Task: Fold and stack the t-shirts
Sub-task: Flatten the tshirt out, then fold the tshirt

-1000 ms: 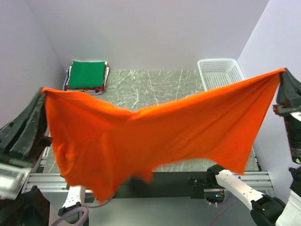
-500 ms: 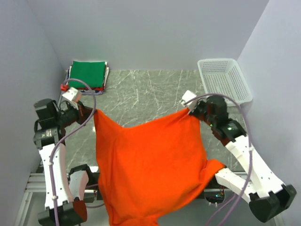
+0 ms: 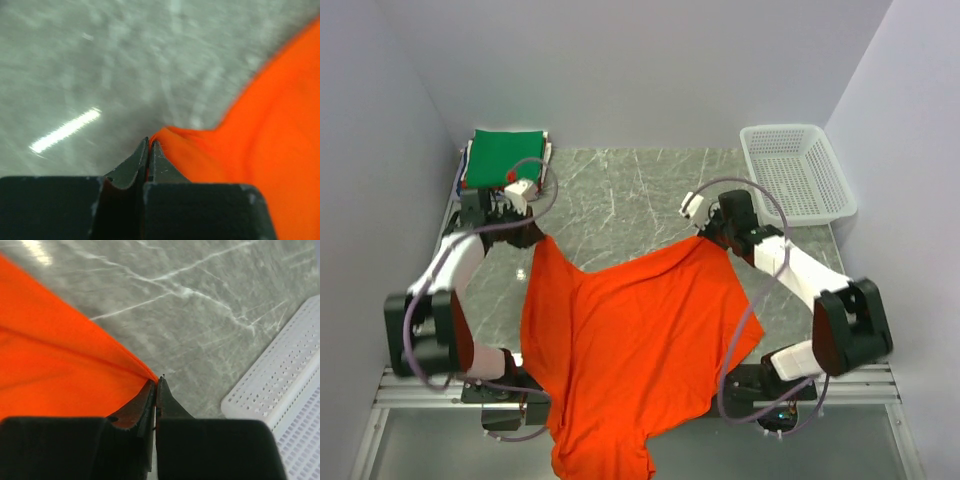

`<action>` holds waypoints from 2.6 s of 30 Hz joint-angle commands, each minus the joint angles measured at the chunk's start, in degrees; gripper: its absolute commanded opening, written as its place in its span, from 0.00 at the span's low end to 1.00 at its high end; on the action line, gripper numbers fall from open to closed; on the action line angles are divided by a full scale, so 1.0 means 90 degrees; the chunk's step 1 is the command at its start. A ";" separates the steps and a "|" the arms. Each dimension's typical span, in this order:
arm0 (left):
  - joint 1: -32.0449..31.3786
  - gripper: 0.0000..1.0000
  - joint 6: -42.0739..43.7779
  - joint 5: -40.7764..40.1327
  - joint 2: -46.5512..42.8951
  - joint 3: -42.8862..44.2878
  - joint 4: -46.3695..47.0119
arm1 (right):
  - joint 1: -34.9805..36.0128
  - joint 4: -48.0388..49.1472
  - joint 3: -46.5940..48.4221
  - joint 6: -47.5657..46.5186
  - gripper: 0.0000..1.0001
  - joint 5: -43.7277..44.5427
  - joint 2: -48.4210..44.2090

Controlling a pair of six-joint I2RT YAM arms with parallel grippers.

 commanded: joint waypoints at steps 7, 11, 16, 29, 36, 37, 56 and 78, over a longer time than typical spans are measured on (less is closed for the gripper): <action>-0.0029 0.01 0.0127 -0.0879 0.2552 0.3555 0.0683 | -0.0663 0.0383 0.2134 -0.0135 0.00 0.0309 0.2078; -0.0029 0.01 0.0069 -0.0889 0.3547 0.4536 0.0507 | -0.0868 0.0051 0.3151 -0.0038 0.00 0.0553 0.2968; -0.0068 0.01 -0.0126 -0.0791 0.4037 0.5142 0.0507 | -0.1112 -0.0320 0.4371 0.0040 0.00 0.0720 0.3905; -0.0400 0.01 0.0146 -0.1279 0.3101 0.4050 0.0469 | -0.1200 -0.0712 0.4521 0.0070 0.00 0.0368 0.3772; -0.0527 0.01 0.0430 -0.1162 0.2047 0.2918 0.0253 | -0.1200 -0.0751 0.3955 0.0021 0.00 0.0339 0.3322; -0.0556 0.01 0.0449 -0.1191 0.1843 0.2665 0.0243 | -0.1191 -0.0760 0.3925 0.0011 0.00 0.0213 0.3312; -0.0713 0.01 0.0977 -0.1143 0.0553 0.1228 -0.0557 | -0.1288 -0.0956 0.3036 -0.0574 0.00 -0.0110 0.2736; -0.1221 0.02 0.1179 -0.0698 0.0082 -0.0063 -0.1357 | -0.1366 -0.1336 0.2401 -0.1404 0.00 -0.0276 0.2609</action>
